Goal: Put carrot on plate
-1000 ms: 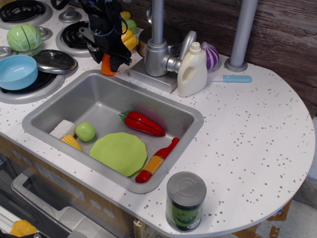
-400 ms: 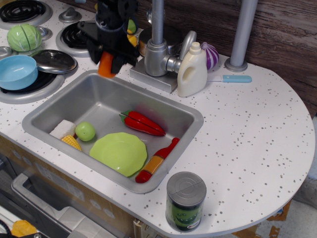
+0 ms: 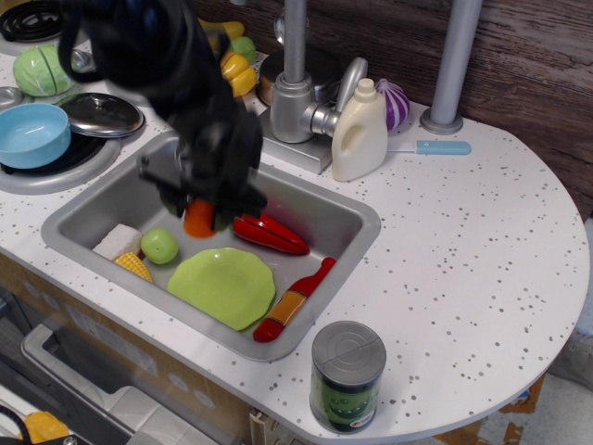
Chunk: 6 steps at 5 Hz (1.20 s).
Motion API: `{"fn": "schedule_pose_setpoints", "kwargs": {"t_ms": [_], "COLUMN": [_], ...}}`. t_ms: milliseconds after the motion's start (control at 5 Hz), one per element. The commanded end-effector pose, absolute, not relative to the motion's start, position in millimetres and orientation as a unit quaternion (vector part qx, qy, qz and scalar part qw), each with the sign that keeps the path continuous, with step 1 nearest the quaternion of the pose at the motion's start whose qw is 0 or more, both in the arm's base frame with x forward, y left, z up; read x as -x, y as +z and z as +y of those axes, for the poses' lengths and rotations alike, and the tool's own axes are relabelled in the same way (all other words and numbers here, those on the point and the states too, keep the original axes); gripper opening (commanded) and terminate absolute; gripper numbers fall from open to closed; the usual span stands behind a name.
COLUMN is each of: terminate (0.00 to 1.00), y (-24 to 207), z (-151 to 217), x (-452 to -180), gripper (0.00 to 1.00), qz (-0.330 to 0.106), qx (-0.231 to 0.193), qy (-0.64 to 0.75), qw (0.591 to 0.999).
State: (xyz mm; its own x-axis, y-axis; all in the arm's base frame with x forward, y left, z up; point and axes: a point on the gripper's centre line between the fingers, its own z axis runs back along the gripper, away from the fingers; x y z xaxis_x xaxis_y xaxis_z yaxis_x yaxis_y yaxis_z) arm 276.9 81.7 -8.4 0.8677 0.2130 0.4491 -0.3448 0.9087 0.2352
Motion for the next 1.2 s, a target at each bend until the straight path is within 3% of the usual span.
{"fn": "schedule_pose_setpoints", "kwargs": {"t_ms": [0, 200, 800, 1000], "terminate": [0.00, 0.00, 0.00, 1.00], "y": [-50.0, -54.1, -54.1, -54.1], "z": [63.1, 59.2, 59.2, 59.2], "x": [-268.3, -264.9, -264.9, -264.9], "gripper": [0.00, 1.00, 1.00, 1.00], "qz": [-0.257, -0.263, -0.263, -0.263], "qx": [-0.121, -0.112, -0.112, -0.112], "qy": [0.174, 0.169, 0.169, 0.169], "qw": [0.943, 0.943, 0.943, 0.943]}}
